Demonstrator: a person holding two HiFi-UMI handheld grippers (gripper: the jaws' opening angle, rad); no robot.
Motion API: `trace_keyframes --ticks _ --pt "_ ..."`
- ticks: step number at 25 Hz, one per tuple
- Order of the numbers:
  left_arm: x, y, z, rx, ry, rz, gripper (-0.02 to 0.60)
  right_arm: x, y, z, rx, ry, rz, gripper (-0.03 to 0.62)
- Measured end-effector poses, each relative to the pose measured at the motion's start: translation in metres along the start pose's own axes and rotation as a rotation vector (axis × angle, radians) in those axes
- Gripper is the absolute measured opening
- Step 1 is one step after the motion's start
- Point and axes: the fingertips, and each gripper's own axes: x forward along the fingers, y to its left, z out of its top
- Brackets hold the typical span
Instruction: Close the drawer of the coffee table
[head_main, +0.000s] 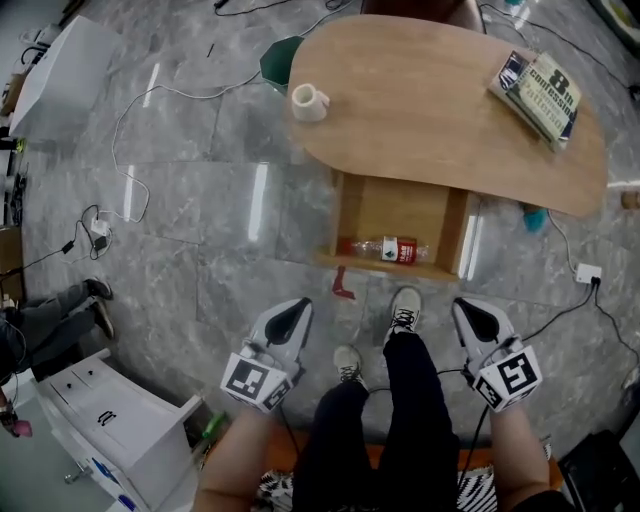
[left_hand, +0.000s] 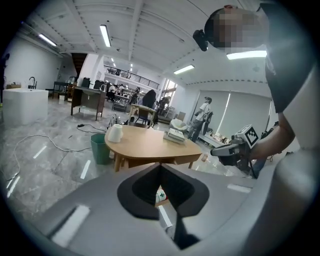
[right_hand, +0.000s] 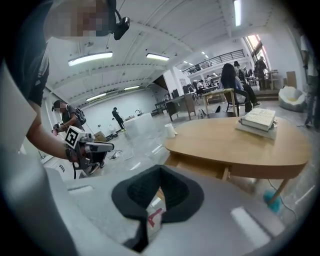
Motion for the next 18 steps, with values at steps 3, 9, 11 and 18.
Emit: trace_keyframes --ticks 3,9,11,18 --pt "0.009 0.020 -0.036 -0.001 0.002 0.012 0.000 0.016 -0.010 -0.029 -0.011 0.011 -0.013 0.002" --pt "0.033 0.058 -0.103 0.014 -0.001 0.025 0.000 0.032 -0.028 -0.079 -0.024 0.015 -0.049 0.002" --pt "0.042 0.068 -0.120 0.011 -0.004 0.037 0.000 0.035 -0.038 -0.095 -0.034 0.006 -0.065 0.002" --pt "0.073 0.091 -0.161 0.048 -0.048 0.051 0.002 0.047 -0.073 -0.135 -0.041 -0.051 -0.139 0.002"
